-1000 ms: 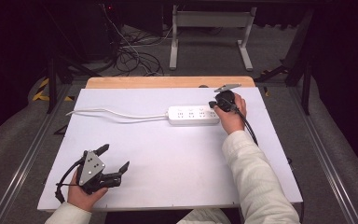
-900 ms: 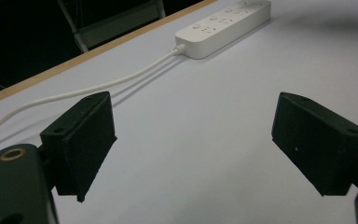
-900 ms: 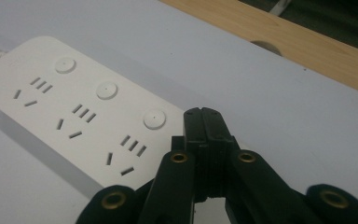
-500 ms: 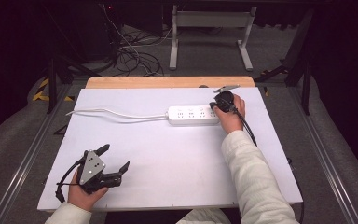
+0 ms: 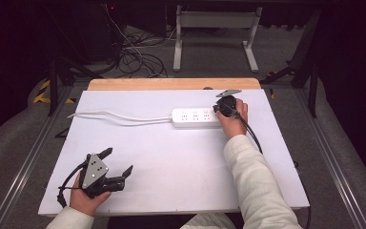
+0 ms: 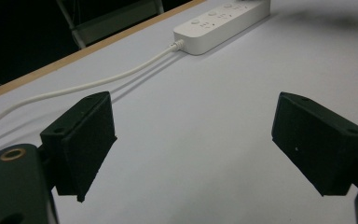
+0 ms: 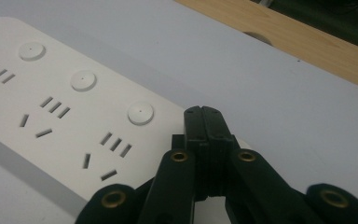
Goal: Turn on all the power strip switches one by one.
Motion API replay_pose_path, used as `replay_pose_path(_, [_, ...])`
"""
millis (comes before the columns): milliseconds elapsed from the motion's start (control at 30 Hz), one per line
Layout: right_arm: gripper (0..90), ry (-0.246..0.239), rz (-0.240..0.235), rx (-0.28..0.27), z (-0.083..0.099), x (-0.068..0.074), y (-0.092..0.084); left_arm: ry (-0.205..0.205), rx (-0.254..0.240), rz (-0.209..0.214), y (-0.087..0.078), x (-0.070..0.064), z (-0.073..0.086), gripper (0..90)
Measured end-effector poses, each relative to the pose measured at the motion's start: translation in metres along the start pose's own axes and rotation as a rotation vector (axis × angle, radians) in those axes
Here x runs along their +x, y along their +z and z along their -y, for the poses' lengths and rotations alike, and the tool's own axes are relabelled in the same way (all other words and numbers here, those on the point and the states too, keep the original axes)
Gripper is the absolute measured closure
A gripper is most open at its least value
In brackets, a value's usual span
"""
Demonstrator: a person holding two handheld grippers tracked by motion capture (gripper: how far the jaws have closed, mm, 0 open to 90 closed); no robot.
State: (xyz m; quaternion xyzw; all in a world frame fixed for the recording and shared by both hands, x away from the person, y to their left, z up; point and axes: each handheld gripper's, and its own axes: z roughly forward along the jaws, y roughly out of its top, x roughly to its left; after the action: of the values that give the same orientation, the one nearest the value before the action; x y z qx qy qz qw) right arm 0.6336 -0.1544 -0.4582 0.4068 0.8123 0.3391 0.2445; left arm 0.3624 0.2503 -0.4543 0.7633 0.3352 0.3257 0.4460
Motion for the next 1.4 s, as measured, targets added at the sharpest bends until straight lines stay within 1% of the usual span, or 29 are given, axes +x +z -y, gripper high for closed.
replay_pose_path(67, [90.0, 0.023, -0.004, -0.006, 0.001, 0.0, 0.0, 0.002, 0.0, 0.0, 0.0, 0.0, 0.0, 13.8])
replay_pose_path(233, [90.0, 0.038, 0.0, -0.012, 0.002, 0.0, 0.001, -0.001, -0.001, 0.003, 0.0, 0.0, 0.0, 13.8])
replay_pose_path(267, [90.0, 0.057, -0.004, -0.015, 0.003, -0.001, 0.001, -0.001, -0.001, 0.003, 0.0, 0.0, 0.0, 13.8])
replay_pose_path(300, [90.0, 0.067, -0.009, -0.018, 0.003, -0.002, 0.001, -0.008, -0.002, 0.006, 0.0, -0.001, 0.0, 13.8])
replay_pose_path(333, [90.0, 0.077, -0.008, -0.021, 0.004, -0.002, 0.001, 0.001, -0.002, 0.001, 0.0, 0.0, 0.0, 13.8])
replay_pose_path(433, [90.0, 0.085, 0.008, -0.018, 0.003, -0.001, 0.002, 0.005, 0.001, 0.004, 0.0, -0.001, 0.0, 13.8])
replay_pose_path(533, [90.0, 0.115, 0.01, -0.024, 0.004, -0.002, 0.003, 0.007, 0.0, 0.003, 0.0, -0.001, 0.0, 13.8])
replay_pose_path(667, [90.0, 0.117, 0.027, -0.02, 0.003, 0.0, 0.004, 0.004, 0.002, 0.007, 0.0, 0.0, 0.0, 13.8])
replay_pose_path(733, [90.0, 0.142, 0.027, -0.019, 0.004, -0.002, 0.004, 0.008, 0.002, 0.008, 0.0, -0.001, 0.0, 13.8])
replay_pose_path(767, [90.0, 0.145, 0.031, -0.013, 0.003, -0.002, 0.004, 0.008, 0.002, 0.008, 0.0, -0.001, 0.0, 13.8])
replay_pose_path(833, [90.0, 0.117, 0.051, -0.004, 0.002, 0.001, 0.004, 0.009, -0.001, 0.009, -0.001, -0.001, 0.0, 13.8])
replay_pose_path(900, [90.0, 0.072, 0.066, 0.014, -0.002, 0.004, 0.004, 0.005, 0.001, 0.009, 0.0, 0.0, 0.0, 13.8])
replay_pose_path(933, [90.0, 0.05, 0.058, 0.01, -0.004, 0.005, 0.003, 0.005, 0.001, 0.009, 0.0, 0.0, 0.0, 13.8])
replay_pose_path(967, [90.0, 0.045, 0.053, 0.009, -0.005, 0.005, 0.001, 0.002, 0.003, 0.01, 0.0, 0.001, 0.0, 13.8])
replay_pose_path(1000, [90.0, 0.053, 0.046, -0.014, -0.007, 0.004, -0.003, -0.001, 0.003, 0.011, 0.001, 0.0, 0.0, 13.8])
replay_pose_path(1033, [90.0, 0.07, 0.028, -0.053, -0.009, 0.003, -0.007, 0.0, 0.002, 0.01, 0.001, 0.0, 0.0, 13.8])
replay_pose_path(1067, [90.0, 0.078, 0.013, -0.087, -0.012, 0.002, -0.012, 0.003, 0.002, 0.009, 0.001, 0.0, -0.001, 13.8])
replay_pose_path(1133, [90.0, 0.061, -0.008, -0.124, -0.019, 0.004, -0.02, 0.006, 0.004, 0.009, 0.001, 0.0, -0.001, 13.8])
replay_pose_path(1200, [90.0, 0.044, -0.017, -0.137, -0.024, 0.005, -0.027, 0.006, 0.004, 0.009, 0.001, -0.001, -0.001, 13.8])
replay_pose_path(1267, [90.0, 0.048, -0.026, -0.14, -0.024, 0.006, -0.029, 0.005, 0.007, 0.01, 0.001, -0.001, 0.0, 13.8])
replay_pose_path(1300, [90.0, 0.046, -0.039, -0.141, -0.025, 0.007, -0.031, 0.004, 0.006, 0.009, 0.001, -0.001, 0.0, 13.8])
replay_pose_path(1400, [90.0, 0.042, -0.047, -0.145, -0.026, 0.01, -0.032, 0.006, 0.002, 0.005, 0.0, -0.001, -0.001, 13.8])
